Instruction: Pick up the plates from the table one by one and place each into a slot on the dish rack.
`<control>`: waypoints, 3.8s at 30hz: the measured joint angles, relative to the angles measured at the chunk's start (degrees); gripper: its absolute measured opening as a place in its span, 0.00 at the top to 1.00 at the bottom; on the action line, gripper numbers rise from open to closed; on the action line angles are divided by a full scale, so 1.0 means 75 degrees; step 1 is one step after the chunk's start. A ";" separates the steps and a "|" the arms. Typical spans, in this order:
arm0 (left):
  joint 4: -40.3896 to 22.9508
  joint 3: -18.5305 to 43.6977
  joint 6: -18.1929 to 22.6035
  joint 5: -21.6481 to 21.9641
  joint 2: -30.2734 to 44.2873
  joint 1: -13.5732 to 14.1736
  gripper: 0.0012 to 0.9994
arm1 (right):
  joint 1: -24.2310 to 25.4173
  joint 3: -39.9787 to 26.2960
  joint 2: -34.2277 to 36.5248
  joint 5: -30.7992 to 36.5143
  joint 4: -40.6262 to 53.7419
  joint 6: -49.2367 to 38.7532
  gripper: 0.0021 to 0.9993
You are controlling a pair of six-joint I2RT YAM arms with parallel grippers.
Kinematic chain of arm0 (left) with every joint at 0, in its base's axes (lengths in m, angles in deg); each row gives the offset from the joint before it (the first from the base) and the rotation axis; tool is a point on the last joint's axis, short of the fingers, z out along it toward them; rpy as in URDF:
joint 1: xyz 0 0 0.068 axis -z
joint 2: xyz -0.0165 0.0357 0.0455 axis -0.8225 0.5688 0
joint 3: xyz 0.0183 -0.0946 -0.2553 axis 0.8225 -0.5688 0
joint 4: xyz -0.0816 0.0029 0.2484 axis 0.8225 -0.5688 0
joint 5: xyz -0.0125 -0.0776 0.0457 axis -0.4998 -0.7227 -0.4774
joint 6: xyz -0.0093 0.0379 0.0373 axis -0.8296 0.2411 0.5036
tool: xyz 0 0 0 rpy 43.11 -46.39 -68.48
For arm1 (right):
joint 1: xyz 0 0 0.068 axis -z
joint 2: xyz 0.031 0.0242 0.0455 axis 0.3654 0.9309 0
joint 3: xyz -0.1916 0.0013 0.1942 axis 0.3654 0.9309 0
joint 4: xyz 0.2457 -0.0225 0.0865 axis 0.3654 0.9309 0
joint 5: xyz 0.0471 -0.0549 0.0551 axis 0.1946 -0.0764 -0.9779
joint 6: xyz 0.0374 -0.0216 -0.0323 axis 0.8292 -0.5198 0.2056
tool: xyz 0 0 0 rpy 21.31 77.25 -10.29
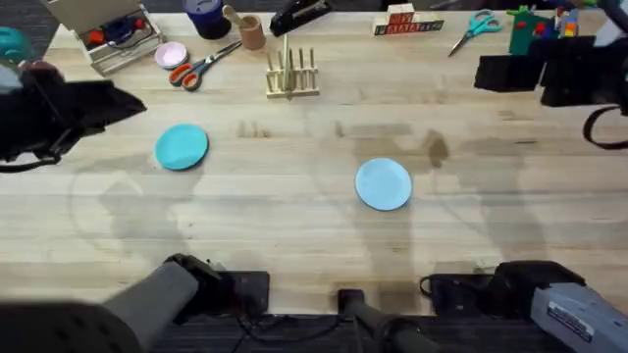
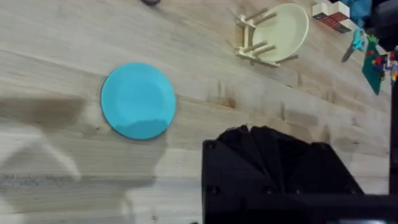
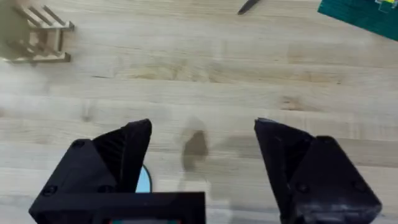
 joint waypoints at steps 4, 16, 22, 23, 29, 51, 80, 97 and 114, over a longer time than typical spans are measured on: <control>-0.0086 0.0000 0.0898 -0.0372 0.0926 -0.0403 0.96 | 0.0000 0.0000 0.0000 0.0000 0.0000 0.0000 0.00; 0.0185 0.0000 0.2596 -0.0928 0.3311 -0.1156 0.96 | 0.0000 0.0000 0.0000 0.0002 0.0000 0.0000 0.00; 0.0509 0.0000 0.2825 -0.0985 0.3803 -0.1502 0.96 | 0.0000 0.0000 0.0000 0.0002 -0.0002 0.0000 0.00; 0.0555 0.0000 0.2852 -0.0985 0.3883 -0.1577 0.96 | 0.0000 0.0000 0.0000 0.0002 0.0000 0.0000 0.00; 0.0614 0.0000 0.2878 -0.0988 0.4309 -0.1810 0.96 | 0.0000 0.0000 0.0000 0.0002 0.0000 0.0000 0.00; 0.1567 0.0003 0.2578 -0.0849 0.5301 -0.0961 0.96 | 0.0000 0.0000 0.0000 -0.0001 -0.0003 0.0000 0.00; 0.1627 0.0166 0.2238 -0.1228 0.6388 -0.1069 0.96 | 0.0000 0.0000 0.0000 0.0002 -0.0003 0.0000 0.00; 0.1634 0.0166 0.2175 -0.1236 0.6388 -0.1069 0.96 | -0.0290 -0.0003 0.0284 -0.1090 -0.0042 0.1188 0.00; 0.1637 0.0166 0.2165 -0.1236 0.6389 -0.1069 0.96 | -0.3661 -0.0006 0.2709 -0.2067 -0.3281 0.3262 0.00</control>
